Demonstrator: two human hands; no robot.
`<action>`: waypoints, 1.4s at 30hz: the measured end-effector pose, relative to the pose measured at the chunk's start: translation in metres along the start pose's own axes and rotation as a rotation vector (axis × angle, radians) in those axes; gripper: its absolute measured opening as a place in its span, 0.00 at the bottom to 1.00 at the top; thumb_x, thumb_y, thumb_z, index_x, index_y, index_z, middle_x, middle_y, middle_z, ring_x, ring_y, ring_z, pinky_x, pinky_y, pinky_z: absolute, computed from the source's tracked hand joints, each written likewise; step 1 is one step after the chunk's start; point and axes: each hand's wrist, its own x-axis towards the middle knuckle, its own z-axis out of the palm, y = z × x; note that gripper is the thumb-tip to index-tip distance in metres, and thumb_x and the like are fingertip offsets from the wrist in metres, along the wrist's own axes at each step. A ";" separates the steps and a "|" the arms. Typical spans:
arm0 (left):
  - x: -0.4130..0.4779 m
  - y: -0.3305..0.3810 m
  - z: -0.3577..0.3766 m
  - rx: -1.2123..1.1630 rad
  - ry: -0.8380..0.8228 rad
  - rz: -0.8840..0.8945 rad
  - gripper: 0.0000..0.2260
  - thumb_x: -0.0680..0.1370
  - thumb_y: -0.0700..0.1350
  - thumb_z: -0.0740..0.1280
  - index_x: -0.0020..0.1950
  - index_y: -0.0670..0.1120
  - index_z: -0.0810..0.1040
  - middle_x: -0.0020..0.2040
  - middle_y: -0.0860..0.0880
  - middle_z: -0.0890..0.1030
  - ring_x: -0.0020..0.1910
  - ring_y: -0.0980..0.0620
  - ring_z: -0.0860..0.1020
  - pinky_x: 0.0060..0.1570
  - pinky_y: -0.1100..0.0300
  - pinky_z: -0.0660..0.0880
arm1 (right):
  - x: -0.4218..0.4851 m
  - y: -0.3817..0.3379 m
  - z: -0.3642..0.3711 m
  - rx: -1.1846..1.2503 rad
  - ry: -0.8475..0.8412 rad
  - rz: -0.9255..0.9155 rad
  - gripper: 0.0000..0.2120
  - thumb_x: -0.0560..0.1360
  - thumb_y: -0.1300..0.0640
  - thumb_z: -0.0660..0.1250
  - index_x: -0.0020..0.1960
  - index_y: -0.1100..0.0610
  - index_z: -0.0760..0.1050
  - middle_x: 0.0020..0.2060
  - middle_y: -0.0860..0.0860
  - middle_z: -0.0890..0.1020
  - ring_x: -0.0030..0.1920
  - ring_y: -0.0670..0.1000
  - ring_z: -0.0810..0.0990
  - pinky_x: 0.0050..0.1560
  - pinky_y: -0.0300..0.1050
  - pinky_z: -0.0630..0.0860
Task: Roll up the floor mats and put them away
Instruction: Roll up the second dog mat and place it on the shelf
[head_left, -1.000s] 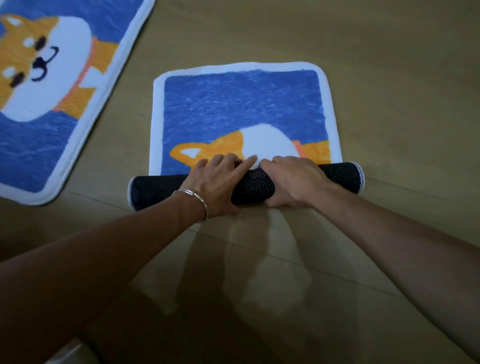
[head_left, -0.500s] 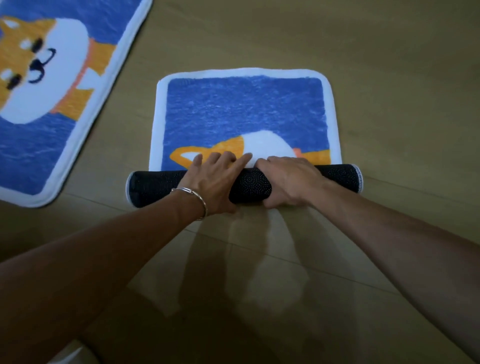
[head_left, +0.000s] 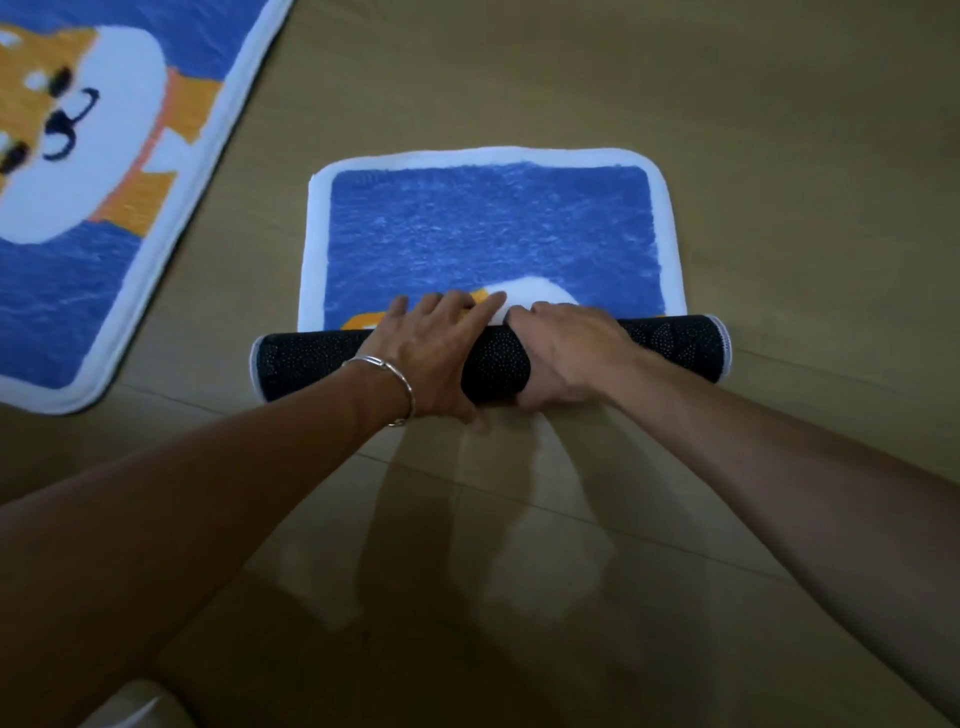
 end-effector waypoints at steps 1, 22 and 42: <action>0.000 0.001 0.001 0.004 0.009 -0.017 0.50 0.62 0.66 0.73 0.75 0.52 0.51 0.65 0.48 0.68 0.62 0.44 0.70 0.58 0.46 0.69 | 0.001 0.000 -0.001 0.016 -0.009 -0.001 0.29 0.64 0.44 0.72 0.60 0.51 0.66 0.48 0.50 0.72 0.54 0.55 0.75 0.51 0.51 0.72; 0.009 0.006 -0.013 -0.153 -0.055 -0.038 0.34 0.65 0.65 0.71 0.67 0.55 0.65 0.57 0.51 0.76 0.57 0.47 0.76 0.51 0.53 0.71 | -0.006 0.002 0.008 -0.104 0.123 0.028 0.42 0.65 0.41 0.73 0.72 0.50 0.57 0.65 0.54 0.68 0.67 0.57 0.67 0.65 0.57 0.61; 0.006 0.012 -0.014 -0.077 -0.009 -0.103 0.40 0.63 0.65 0.73 0.68 0.52 0.62 0.60 0.47 0.74 0.59 0.43 0.74 0.52 0.49 0.71 | -0.003 0.009 -0.009 -0.019 0.117 -0.030 0.29 0.64 0.43 0.72 0.60 0.53 0.67 0.50 0.51 0.74 0.54 0.56 0.75 0.48 0.48 0.67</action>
